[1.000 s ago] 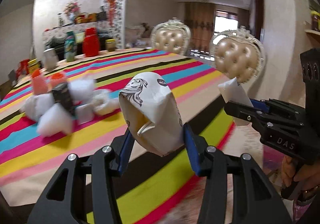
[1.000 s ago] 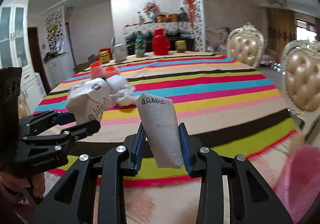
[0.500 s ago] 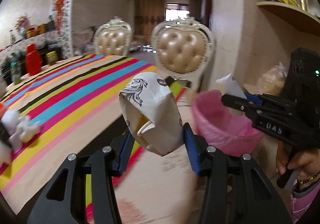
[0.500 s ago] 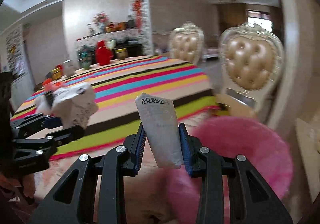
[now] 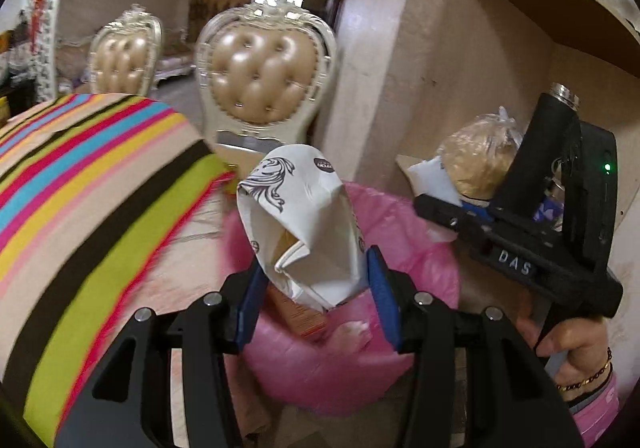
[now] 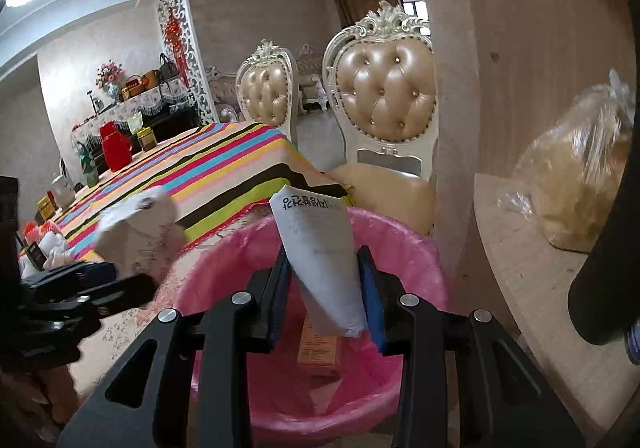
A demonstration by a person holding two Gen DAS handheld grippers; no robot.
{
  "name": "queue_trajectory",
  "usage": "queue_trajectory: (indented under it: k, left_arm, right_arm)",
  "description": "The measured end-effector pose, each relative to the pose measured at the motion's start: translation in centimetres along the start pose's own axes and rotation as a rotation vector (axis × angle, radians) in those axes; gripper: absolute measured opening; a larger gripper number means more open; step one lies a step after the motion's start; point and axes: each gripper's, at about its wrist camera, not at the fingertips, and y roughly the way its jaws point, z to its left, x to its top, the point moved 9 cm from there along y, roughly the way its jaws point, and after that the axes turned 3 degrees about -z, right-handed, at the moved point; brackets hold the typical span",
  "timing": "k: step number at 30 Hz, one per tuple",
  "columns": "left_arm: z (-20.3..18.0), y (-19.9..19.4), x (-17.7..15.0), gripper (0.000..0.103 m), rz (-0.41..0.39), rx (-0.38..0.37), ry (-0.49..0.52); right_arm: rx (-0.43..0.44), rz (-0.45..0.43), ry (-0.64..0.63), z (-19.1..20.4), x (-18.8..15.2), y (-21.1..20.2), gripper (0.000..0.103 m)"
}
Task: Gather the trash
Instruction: 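Open both tools to drop the cup and strip into the bin, then grasp the knotted white cloth bundle with the right tool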
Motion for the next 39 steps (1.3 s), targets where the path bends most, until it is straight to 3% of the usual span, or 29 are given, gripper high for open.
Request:
queue_trajectory:
  k: [4, 6, 8, 9, 13, 19, 23, 30, 39]
  left_arm:
    - [-0.2, 2.6, -0.4, 0.054, 0.037, 0.005, 0.002]
    - [0.8, 1.9, -0.8, 0.069, 0.027, 0.035, -0.015]
    - [2.0, 0.6, -0.9, 0.079, 0.009, 0.062, -0.024]
    - [3.0, -0.7, -1.0, 0.086, -0.01, 0.091, -0.023]
    - [6.6, -5.3, -1.4, 0.099, -0.065, 0.219, -0.016]
    - [12.4, -13.6, -2.7, 0.099, -0.158, 0.494, 0.044]
    - [16.4, -19.4, -3.9, 0.099, -0.195, 0.572, -0.028]
    - [23.6, -29.4, -6.9, 0.099, -0.237, 0.741, -0.169]
    - [30.5, -40.3, -12.7, 0.099, -0.247, 0.943, -0.297]
  right_arm:
    - [-0.002, 0.011, 0.021, -0.3, 0.1, 1.0, 0.037]
    - [0.0, 0.007, 0.03, -0.3, 0.2, 1.0, 0.043]
    - [-0.016, -0.01, 0.033, -0.3, 0.4, 0.7, 0.072]
    - [-0.018, -0.03, 0.037, -0.3, 0.6, 0.5, 0.076]
    - [-0.019, -0.038, 0.024, 0.6, 0.8, 0.0, 0.076]
    - [0.052, -0.048, -0.049, 6.2, 1.4, -0.5, 0.077]
    - [0.139, -0.036, -0.141, 12.9, 0.8, -0.1, 0.085]
    - [0.312, 0.042, -0.304, 26.3, -2.9, 1.3, 0.086]
    - [0.449, 0.141, -0.398, 36.9, -7.1, 2.5, 0.087]
